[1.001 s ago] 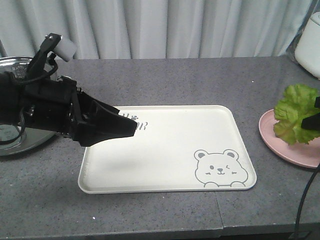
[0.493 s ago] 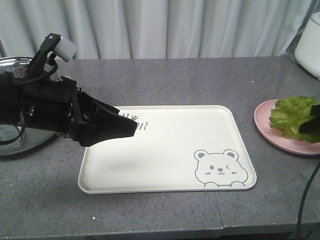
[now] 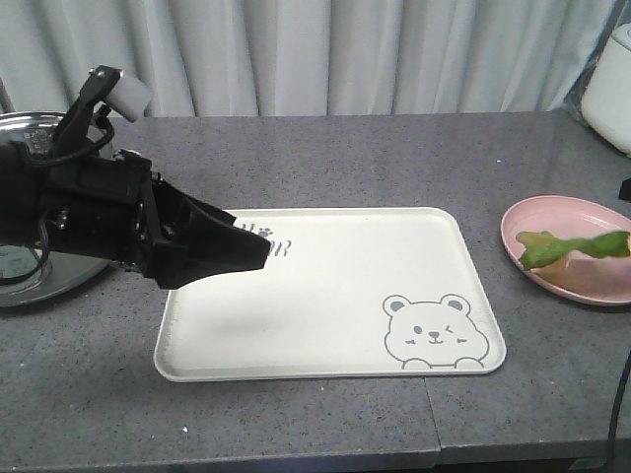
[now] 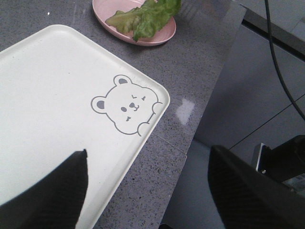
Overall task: Transfer vegetables to tray and serve
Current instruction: 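Carry the lettuce with the right gripper and drop it onto the pink plate, then grip the pink plate rim with the right gripper and slide it onto the tray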
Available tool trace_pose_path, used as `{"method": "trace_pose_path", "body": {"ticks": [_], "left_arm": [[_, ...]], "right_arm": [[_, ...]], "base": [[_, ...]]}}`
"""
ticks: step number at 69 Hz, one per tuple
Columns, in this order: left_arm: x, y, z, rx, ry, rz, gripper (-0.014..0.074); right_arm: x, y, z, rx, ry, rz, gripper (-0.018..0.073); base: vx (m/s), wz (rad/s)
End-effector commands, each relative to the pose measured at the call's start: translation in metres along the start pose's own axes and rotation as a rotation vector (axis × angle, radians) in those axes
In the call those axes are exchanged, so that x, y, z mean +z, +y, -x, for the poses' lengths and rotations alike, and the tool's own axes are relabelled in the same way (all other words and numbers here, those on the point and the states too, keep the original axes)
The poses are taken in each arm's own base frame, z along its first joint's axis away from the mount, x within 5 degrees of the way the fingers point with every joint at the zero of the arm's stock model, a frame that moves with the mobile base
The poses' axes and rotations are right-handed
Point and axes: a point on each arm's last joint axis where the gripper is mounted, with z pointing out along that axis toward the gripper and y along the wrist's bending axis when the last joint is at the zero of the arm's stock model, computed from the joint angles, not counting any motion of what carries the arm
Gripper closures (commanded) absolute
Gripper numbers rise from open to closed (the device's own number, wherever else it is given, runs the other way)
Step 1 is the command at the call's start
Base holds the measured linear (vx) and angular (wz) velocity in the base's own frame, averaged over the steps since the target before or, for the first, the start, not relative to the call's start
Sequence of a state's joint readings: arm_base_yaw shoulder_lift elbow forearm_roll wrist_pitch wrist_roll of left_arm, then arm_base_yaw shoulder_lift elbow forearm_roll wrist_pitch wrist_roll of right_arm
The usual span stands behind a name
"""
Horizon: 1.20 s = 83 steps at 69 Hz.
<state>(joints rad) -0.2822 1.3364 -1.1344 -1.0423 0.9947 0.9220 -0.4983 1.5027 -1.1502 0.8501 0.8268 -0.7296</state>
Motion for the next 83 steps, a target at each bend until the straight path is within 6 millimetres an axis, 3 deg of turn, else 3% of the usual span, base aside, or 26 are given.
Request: {"method": "trace_pose_path", "body": {"ticks": [1,12,22,39,47,68,83], "left_arm": [[-0.009,-0.012,0.012,0.01,-0.079,-0.019,0.0077],[-0.009,-0.012,0.012,0.01,-0.075,-0.024,0.0077],[-0.009,-0.013,0.012,0.009,-0.071,-0.029,0.0077],[-0.009,-0.013,0.012,0.01,-0.07,-0.03,0.0077],[-0.009,-0.013,0.011,0.01,-0.07,-0.031,0.0077],[-0.009,-0.013,0.011,0.01,-0.07,-0.031,0.0077],[-0.009,-0.013,0.011,0.01,-0.07,-0.031,0.0077]], "right_arm": [[-0.018,0.006,0.016,-0.031,-0.101,-0.032,0.0137],[-0.018,-0.001,0.019,-0.072,-0.13,-0.118,0.0138],[-0.018,-0.009,0.018,-0.002,-0.13,-0.181,0.0138],[-0.002,-0.053,0.004,0.126,0.001,-0.293,0.0138],[0.006,-0.066,0.003,0.149,0.056,-0.288,0.0138],[0.032,-0.081,0.025,0.148,0.203,-0.191,0.0156],[0.053,-0.09,0.027,0.147,0.267,-0.153,0.0199]], "base": [[0.0,0.0],[0.0,0.0],[0.0,0.0],[0.0,0.0],[0.0,0.0],[0.0,0.0],[0.0,0.0]]}}
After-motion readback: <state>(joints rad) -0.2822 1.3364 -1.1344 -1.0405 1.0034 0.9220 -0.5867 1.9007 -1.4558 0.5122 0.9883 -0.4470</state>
